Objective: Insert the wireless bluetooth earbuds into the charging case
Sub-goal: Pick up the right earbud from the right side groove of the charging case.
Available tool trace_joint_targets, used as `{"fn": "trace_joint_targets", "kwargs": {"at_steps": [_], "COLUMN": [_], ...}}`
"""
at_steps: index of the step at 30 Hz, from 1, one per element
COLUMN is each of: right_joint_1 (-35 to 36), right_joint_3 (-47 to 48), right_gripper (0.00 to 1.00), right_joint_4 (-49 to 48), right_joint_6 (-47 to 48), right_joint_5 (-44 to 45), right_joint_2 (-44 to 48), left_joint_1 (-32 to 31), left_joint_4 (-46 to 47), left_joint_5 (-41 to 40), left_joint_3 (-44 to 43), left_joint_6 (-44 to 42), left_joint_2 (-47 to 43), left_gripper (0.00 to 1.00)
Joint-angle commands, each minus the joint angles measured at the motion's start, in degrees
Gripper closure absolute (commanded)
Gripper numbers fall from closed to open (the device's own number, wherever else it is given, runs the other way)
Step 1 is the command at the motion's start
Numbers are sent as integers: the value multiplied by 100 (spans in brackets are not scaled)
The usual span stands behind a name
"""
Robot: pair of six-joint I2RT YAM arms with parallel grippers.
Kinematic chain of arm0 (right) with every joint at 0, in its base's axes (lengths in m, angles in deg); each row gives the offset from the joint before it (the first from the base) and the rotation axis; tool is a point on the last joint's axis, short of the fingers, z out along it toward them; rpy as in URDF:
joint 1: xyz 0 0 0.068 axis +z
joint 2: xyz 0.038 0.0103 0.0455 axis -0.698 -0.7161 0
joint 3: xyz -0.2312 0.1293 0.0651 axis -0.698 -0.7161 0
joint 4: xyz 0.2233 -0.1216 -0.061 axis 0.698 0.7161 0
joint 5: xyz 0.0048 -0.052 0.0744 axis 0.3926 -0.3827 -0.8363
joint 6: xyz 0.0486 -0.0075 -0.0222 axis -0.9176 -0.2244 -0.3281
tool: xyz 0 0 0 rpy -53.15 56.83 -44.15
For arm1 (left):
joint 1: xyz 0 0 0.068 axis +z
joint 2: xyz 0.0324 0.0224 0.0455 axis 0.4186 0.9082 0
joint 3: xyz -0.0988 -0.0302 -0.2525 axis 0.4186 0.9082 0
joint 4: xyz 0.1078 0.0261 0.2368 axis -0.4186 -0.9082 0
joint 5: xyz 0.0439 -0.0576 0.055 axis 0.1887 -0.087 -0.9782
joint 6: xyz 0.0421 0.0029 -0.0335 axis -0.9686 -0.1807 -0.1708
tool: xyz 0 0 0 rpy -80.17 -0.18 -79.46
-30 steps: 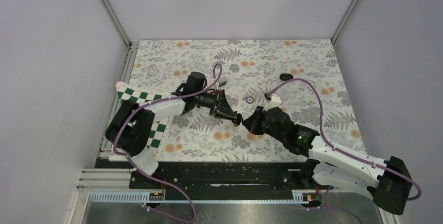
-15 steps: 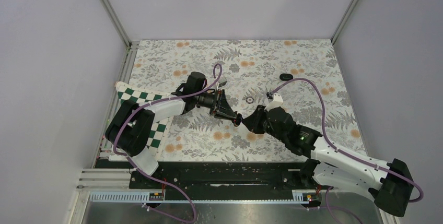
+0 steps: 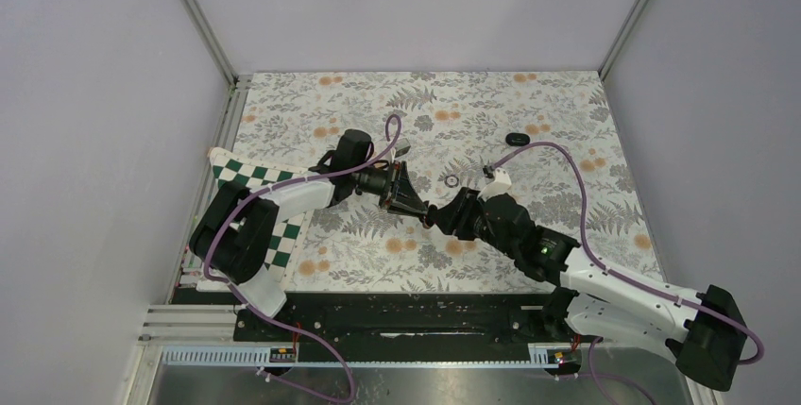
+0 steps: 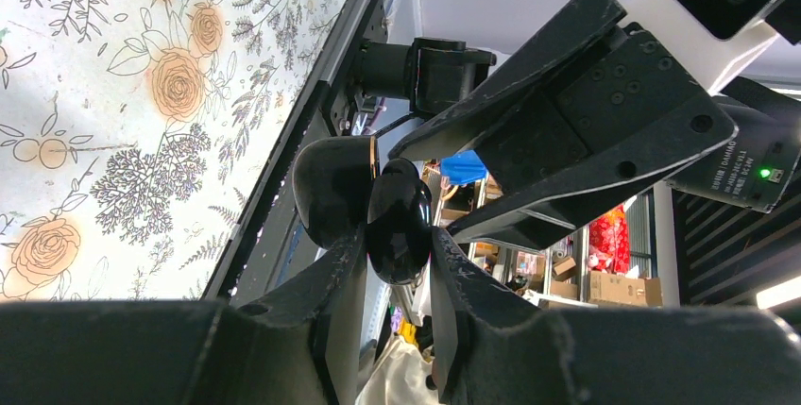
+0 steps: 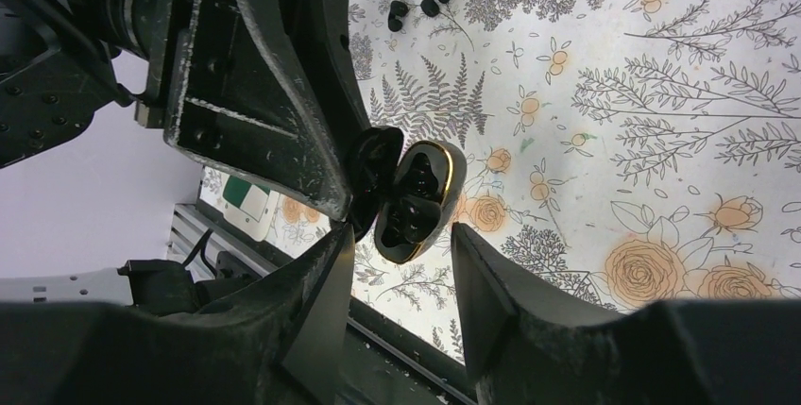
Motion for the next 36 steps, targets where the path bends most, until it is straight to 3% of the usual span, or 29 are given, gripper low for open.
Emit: {"fn": "trace_joint_targets", "kwargs": {"at_steps": [1, 20, 36], "right_joint_1": [-15, -24, -24], "right_joint_3": [-107, -100, 33], "right_gripper": [51, 68, 97], "right_joint_4": [-407, -554, -193], "right_joint_6": [-124, -142, 345], "right_joint_5": [110, 106, 198], "right_joint_2": [-29, -171, 115], "left_joint_1": [3, 3, 3], "left_joint_4": [293, 286, 281], "left_joint_5": [165, 178, 408], "left_joint_3": [-2, 32, 41], "left_joint_6": [42, 26, -29], "left_joint_2": [-313, -343, -310], "left_gripper": [100, 100, 100]}}
